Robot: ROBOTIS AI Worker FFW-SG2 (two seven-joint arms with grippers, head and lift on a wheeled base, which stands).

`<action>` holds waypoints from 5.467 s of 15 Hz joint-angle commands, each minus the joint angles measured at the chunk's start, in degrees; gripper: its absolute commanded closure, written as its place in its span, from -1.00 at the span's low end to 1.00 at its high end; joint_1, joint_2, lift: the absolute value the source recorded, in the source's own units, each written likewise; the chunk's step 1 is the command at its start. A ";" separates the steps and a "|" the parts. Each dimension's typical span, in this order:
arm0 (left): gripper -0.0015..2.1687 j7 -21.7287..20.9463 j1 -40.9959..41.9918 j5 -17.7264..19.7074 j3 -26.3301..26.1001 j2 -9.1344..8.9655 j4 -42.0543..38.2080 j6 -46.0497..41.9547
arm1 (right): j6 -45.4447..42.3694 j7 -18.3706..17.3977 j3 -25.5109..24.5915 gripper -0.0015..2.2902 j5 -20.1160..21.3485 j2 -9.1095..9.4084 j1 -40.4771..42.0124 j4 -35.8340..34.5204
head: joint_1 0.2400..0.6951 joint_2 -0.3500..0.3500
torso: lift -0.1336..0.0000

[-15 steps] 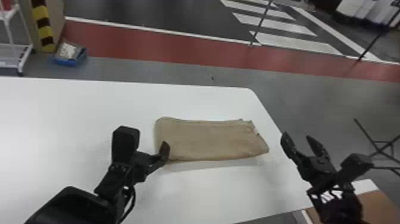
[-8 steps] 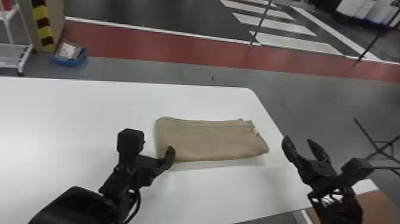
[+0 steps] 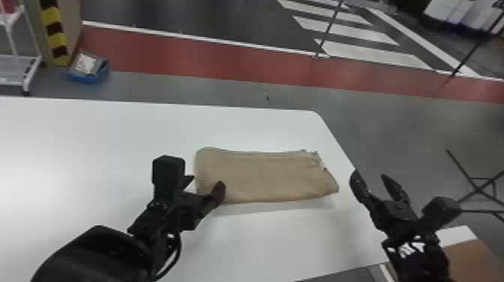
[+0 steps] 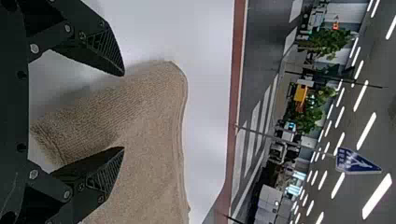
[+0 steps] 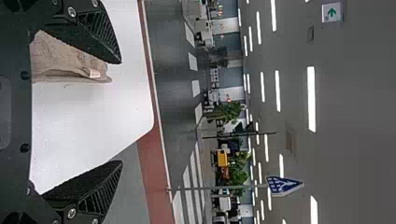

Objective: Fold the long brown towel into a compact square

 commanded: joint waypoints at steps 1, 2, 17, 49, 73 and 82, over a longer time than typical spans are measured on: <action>-0.52 -0.05 -0.43 -0.18 0.00 -0.23 0.00 1.86 | 0.03 0.00 0.18 -0.88 -0.01 0.00 -0.26 0.00 | 1.00 -1.00 | -0.87; -0.39 -0.05 -0.43 -0.27 0.08 -0.23 0.00 1.86 | 0.03 0.00 0.18 -0.88 0.16 0.00 -0.35 0.09 | 1.00 -1.00 | -0.87; 0.32 1.09 15.39 -5.63 18.28 4.31 -27.07 15.92 | 1.96 -0.97 2.73 -0.87 0.08 0.09 -1.49 -0.96 | 1.00 -1.00 | -0.87; 0.61 -10.25 14.16 -10.29 20.21 6.59 -19.87 4.32 | 37.82 0.79 25.58 -0.83 6.93 0.88 -10.54 -11.86 | 1.00 -0.43 | -0.87; 0.60 -11.04 12.22 -12.75 20.04 6.51 -15.21 4.32 | 65.24 -0.61 31.38 -0.15 15.28 0.61 -22.67 -10.89 | 1.00 -0.33 | -0.87; 0.61 -12.09 11.43 -13.36 19.60 6.42 -15.03 6.96 | 64.89 8.09 26.37 0.15 7.20 0.26 -20.65 -15.73 | 1.00 -0.29 | -0.87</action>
